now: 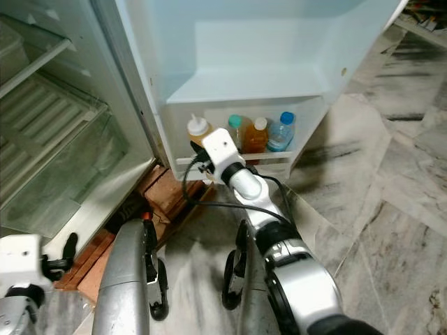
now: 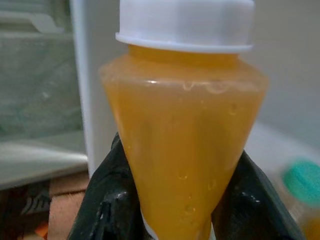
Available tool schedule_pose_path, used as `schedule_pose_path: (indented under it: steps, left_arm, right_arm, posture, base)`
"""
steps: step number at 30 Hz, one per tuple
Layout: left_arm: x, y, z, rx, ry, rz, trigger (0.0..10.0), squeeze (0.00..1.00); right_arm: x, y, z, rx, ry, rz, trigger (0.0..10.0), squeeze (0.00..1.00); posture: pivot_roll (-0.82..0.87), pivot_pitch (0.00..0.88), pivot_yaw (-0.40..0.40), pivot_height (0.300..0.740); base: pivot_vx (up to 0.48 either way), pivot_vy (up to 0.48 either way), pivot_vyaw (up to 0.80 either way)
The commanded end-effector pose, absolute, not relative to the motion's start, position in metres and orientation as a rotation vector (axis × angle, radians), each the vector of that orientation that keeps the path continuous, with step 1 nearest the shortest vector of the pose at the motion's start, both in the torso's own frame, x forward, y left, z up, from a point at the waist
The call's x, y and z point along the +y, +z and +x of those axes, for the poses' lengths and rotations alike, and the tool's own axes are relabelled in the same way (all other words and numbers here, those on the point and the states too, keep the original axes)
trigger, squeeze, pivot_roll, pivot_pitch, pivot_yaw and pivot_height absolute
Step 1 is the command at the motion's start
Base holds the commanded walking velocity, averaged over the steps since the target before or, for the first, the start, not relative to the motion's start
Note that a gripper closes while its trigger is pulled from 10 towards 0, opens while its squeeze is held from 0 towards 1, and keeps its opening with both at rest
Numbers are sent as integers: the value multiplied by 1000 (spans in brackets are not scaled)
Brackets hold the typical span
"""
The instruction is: Restocking fridge
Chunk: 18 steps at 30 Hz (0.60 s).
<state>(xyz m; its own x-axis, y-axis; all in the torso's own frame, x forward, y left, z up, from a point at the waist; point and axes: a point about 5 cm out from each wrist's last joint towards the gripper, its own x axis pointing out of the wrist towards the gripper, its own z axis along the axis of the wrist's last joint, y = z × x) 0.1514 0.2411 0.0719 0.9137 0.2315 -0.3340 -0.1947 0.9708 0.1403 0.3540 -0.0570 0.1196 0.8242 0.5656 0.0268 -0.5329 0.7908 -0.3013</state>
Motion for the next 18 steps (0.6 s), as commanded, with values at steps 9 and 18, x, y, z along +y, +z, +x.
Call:
schedule_pose_path:
  steps: [9, 18]
  left_arm:
    - [251, 82, 126, 397, 243, 107, 10000, 0]
    - [250, 86, 115, 436, 229, 101, 10000, 0]
  right_arm:
    - [-33, 131, 357, -194, 611, -366, 10000, 0]
    - [-33, 142, 359, -272, 519, -329, 10000, 0]
  posture:
    - [439, 353, 23, 545]
    - [445, 377, 56, 530]
  base:
    - [0, 0, 0]
    - [0, 0, 0]
